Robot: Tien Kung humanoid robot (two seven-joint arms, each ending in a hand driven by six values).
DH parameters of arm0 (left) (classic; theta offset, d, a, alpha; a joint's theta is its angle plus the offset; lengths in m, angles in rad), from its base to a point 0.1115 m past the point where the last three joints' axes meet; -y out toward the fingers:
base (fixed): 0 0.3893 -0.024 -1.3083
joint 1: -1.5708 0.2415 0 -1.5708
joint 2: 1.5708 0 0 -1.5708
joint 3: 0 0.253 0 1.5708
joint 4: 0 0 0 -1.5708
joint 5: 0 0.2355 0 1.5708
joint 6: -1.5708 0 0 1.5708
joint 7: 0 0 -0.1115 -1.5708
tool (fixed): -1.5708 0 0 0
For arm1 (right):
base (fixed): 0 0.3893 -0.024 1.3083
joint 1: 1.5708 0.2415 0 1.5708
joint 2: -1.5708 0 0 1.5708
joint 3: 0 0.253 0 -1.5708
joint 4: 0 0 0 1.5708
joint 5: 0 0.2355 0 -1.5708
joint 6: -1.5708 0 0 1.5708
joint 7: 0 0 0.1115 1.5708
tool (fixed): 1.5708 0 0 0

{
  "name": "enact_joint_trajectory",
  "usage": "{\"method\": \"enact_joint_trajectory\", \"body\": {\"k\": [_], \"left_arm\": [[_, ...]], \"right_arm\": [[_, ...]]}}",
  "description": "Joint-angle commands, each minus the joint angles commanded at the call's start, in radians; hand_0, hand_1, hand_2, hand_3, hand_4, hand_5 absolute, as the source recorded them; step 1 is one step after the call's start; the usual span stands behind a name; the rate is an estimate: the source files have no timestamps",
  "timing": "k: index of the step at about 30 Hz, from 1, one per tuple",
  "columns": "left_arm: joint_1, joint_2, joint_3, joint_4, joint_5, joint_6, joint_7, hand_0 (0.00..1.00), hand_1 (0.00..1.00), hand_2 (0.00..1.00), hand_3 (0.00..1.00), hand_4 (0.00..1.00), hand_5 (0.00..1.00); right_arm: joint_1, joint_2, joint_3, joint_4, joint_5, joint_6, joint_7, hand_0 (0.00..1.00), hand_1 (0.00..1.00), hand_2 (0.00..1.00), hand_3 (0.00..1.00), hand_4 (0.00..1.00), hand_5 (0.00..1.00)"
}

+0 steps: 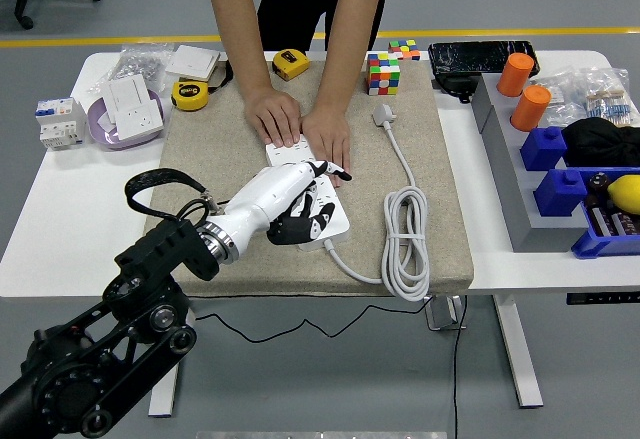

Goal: Pick up the plug,place it near the board,insert it into the board,press the button

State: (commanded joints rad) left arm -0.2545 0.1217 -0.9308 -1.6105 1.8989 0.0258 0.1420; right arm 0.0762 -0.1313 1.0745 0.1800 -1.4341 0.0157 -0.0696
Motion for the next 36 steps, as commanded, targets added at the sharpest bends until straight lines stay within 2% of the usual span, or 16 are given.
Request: {"method": "enact_joint_trajectory", "body": {"k": [3,4,7,9,10,13,15,16,21,22,27,28,32,33,34,36], "left_arm": [[0.052,-0.007,-0.018,0.005,-0.130,0.010,-0.070,0.621,0.678,0.614,0.850,0.819,0.164],[0.061,-0.007,-0.019,0.007,-0.169,0.010,-0.080,0.862,0.960,0.954,0.998,0.910,0.241],[0.087,-0.001,-0.026,0.020,-0.292,0.012,-0.101,0.862,0.960,0.954,0.998,0.910,0.241],[0.094,0.007,-0.028,0.030,-0.377,0.008,-0.097,0.862,0.960,0.954,0.998,0.910,0.241],[0.094,0.010,-0.028,0.035,-0.423,0.005,-0.092,0.689,0.773,0.780,0.998,0.918,0.258],[0.087,0.020,-0.024,0.049,-0.523,-0.003,-0.079,0.689,0.773,0.780,0.998,0.918,0.258],[0.078,0.022,-0.021,0.062,-0.486,-0.005,-0.064,0.689,0.773,0.780,0.998,0.918,0.258],[0.074,0.023,-0.021,0.069,-0.461,-0.005,-0.053,0.332,0.450,0.523,0.942,0.836,0.208],[0.036,0.026,-0.013,0.103,-0.263,-0.001,-0.005,0.332,0.450,0.523,0.942,0.836,0.208],[0.029,0.027,-0.010,0.107,-0.226,0.000,0.000,0.169,0.064,0.196,0.827,0.609,0.077],[-0.012,0.028,0.009,0.133,-0.089,-0.018,0.038,0.169,0.064,0.196,0.827,0.609,0.077],[-0.025,0.029,0.020,0.142,-0.060,-0.034,0.052,0.128,0.004,0.144,0.714,0.506,0.026],[-0.061,0.025,0.059,0.179,0.021,-0.083,0.091,0.128,0.004,0.144,0.714,0.506,0.026],[-0.067,0.021,0.067,0.187,0.035,-0.088,0.096,0.128,0.004,0.144,0.714,0.506,0.026],[-0.071,0.018,0.071,0.194,0.046,-0.090,0.099,0.104,0.002,0.144,0.726,0.554,0.002],[-0.082,0.006,0.078,0.214,0.069,-0.090,0.101,0.104,0.002,0.144,0.726,0.554,0.002]], "right_arm": [[-0.001,0.001,0.000,0.000,0.000,0.000,0.001,0.816,0.719,0.695,0.607,0.882,0.566],[-0.002,0.002,0.001,0.000,-0.001,0.000,0.000,0.816,0.719,0.695,0.607,0.882,0.565],[-0.003,0.001,0.000,0.000,0.000,0.000,0.001,0.816,0.719,0.695,0.607,0.882,0.565],[-0.003,0.001,-0.001,0.000,0.000,0.000,0.001,0.816,0.719,0.695,0.607,0.882,0.565],[-0.002,0.000,-0.002,0.000,0.000,0.000,0.001,0.816,0.719,0.695,0.607,0.882,0.565],[-0.001,-0.001,-0.003,0.000,0.001,0.000,0.001,0.816,0.719,0.695,0.607,0.882,0.565],[-0.001,-0.001,-0.006,0.000,0.003,0.000,0.001,0.816,0.719,0.695,0.607,0.882,0.565],[-0.001,-0.001,-0.006,0.000,0.003,0.000,0.001,0.816,0.719,0.695,0.607,0.882,0.565],[-0.003,-0.001,-0.006,0.000,0.002,0.000,0.000,0.816,0.719,0.695,0.607,0.882,0.565],[-0.004,-0.001,-0.006,0.000,0.002,0.001,0.000,0.816,0.719,0.695,0.607,0.883,0.566],[-0.004,-0.002,-0.008,0.000,0.002,0.001,0.000,0.816,0.719,0.695,0.607,0.883,0.566],[-0.004,-0.002,-0.009,0.000,0.003,0.001,0.000,0.816,0.718,0.695,0.607,0.883,0.566],[-0.003,-0.003,-0.011,0.000,0.005,0.001,0.000,0.816,0.718,0.695,0.607,0.883,0.566],[-0.002,-0.003,-0.013,0.000,0.007,0.000,0.000,0.816,0.718,0.695,0.607,0.883,0.566],[-0.002,-0.003,-0.014,0.000,0.009,0.000,0.001,0.816,0.718,0.695,0.607,0.884,0.567],[-0.001,-0.002,-0.013,0.000,0.007,0.001,0.000,0.816,0.718,0.695,0.607,0.884,0.567]]}}
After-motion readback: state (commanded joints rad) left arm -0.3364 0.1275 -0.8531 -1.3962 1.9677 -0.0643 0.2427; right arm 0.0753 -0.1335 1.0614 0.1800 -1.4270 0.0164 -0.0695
